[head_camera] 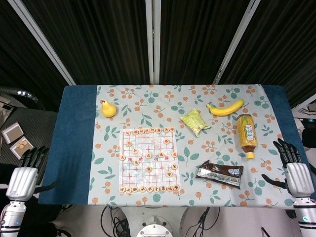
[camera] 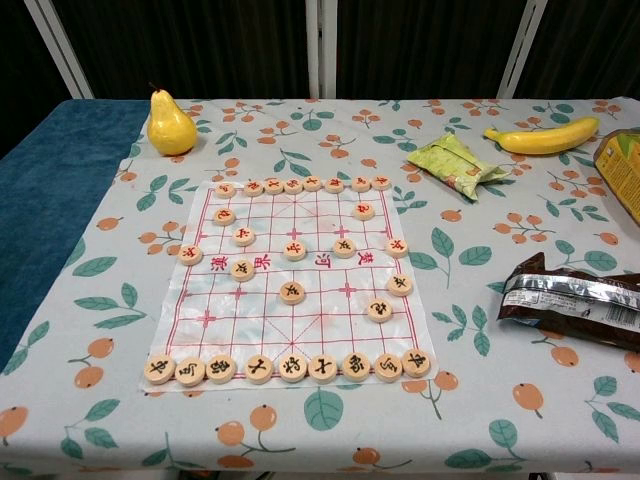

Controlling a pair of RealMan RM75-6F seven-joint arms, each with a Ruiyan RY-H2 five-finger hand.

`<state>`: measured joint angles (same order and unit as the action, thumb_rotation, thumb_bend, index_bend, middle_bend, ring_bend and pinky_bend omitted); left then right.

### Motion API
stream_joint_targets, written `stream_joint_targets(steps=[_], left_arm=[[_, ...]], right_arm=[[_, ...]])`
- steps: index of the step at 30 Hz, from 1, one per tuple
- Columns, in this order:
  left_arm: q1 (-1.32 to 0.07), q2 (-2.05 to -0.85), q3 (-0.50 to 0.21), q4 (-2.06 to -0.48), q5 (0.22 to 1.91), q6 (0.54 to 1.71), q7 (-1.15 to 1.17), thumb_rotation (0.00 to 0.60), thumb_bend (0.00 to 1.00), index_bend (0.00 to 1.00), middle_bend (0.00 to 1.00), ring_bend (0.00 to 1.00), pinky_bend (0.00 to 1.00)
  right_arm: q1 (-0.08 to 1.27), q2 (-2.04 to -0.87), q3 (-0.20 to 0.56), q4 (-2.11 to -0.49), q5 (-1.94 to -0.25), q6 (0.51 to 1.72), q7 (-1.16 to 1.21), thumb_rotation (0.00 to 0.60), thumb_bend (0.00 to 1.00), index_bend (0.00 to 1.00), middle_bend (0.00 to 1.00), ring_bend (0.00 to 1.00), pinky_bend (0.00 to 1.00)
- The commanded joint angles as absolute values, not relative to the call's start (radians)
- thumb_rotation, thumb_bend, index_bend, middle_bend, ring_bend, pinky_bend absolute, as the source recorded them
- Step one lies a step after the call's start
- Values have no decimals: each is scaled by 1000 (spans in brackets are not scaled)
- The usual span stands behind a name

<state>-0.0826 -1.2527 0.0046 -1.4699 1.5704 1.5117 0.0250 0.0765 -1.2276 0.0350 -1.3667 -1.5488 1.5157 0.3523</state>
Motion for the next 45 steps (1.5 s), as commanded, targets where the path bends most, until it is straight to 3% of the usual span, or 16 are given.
stream_joint_targets(steps=[1, 4, 8, 12, 19, 23, 31, 35, 40, 45], left_arm=[[-92, -1249, -3, -1469, 1568, 1503, 23, 530, 0, 16, 27, 0, 0], [-100, -1250, -8, -1466, 1562, 1490, 23, 531, 0, 16, 27, 0, 0], [-107, -1247, -8, -1466, 1555, 1474, 32, 595, 0, 16, 27, 0, 0], [-125, -1234, -19, -1496, 1546, 1451, 34, 600, 0, 16, 27, 0, 0], [-262, -1217, -64, -1650, 1557, 1290, 96, 600, 0, 38, 16, 0, 0], [-361, -1287, -97, -1639, 1586, 1208, 115, 600, 0, 73, 16, 0, 0], [-540, -1433, -168, -1612, 1494, 1000, 71, 600, 13, 85, 16, 0, 0], [-597, -1503, -189, -1580, 1443, 946, 78, 600, 25, 88, 16, 0, 0], [-649, -1636, -227, -1488, 1322, 915, 138, 600, 113, 122, 26, 0, 0], [-701, -1733, -248, -1424, 1212, 864, 178, 600, 102, 124, 27, 0, 0]], right_arm=[[78, -1223, 38, -1371, -1546, 1512, 354, 600, 0, 0, 0, 0, 0], [79, -1225, 43, -1372, -1539, 1508, 355, 600, 0, 0, 0, 0, 0], [83, -1226, 45, -1373, -1532, 1493, 348, 600, 0, 0, 0, 0, 0], [93, -1224, 54, -1379, -1524, 1480, 345, 600, 0, 0, 0, 0, 0], [107, -1222, 79, -1368, -1494, 1456, 374, 600, 0, 0, 0, 0, 0], [103, -1213, 85, -1361, -1481, 1453, 405, 600, 0, 0, 0, 0, 0], [85, -1186, 105, -1347, -1468, 1486, 449, 600, 0, 0, 0, 0, 0], [80, -1182, 104, -1340, -1479, 1500, 471, 600, 0, 0, 0, 0, 0], [75, -1185, 105, -1330, -1495, 1525, 490, 600, 0, 0, 0, 0, 0], [61, -1169, 105, -1344, -1522, 1573, 496, 600, 0, 0, 0, 0, 0]])
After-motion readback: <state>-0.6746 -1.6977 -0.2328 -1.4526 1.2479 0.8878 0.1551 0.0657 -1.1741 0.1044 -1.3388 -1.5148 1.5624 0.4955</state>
